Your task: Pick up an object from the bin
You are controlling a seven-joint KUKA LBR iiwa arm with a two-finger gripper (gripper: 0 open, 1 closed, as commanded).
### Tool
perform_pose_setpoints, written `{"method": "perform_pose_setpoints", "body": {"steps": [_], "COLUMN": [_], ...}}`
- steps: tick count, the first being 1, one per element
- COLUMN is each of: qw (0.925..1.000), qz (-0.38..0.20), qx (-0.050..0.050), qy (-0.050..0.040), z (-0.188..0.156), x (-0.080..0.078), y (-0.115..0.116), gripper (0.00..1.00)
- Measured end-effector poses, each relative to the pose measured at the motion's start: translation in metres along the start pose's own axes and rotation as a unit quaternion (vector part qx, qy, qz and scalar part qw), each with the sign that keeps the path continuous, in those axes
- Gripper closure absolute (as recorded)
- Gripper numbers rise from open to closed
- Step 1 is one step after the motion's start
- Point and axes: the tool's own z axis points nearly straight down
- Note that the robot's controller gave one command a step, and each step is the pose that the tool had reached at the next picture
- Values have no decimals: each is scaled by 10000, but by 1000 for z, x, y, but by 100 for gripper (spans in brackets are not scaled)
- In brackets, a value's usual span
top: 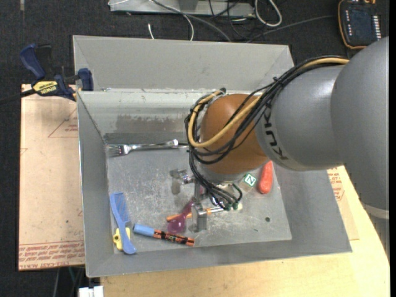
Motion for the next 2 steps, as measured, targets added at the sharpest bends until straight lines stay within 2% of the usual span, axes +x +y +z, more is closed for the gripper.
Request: {"method": "perform_pose_setpoints", "body": {"steps": [1, 2], "qw": [9847, 9963], "qz": [-1743, -854], "qx": [5, -13], "qy": [-28, 25], "z": [-35, 9], "x": [-8, -8], "y": [17, -10], "gripper": [0, 0]}}
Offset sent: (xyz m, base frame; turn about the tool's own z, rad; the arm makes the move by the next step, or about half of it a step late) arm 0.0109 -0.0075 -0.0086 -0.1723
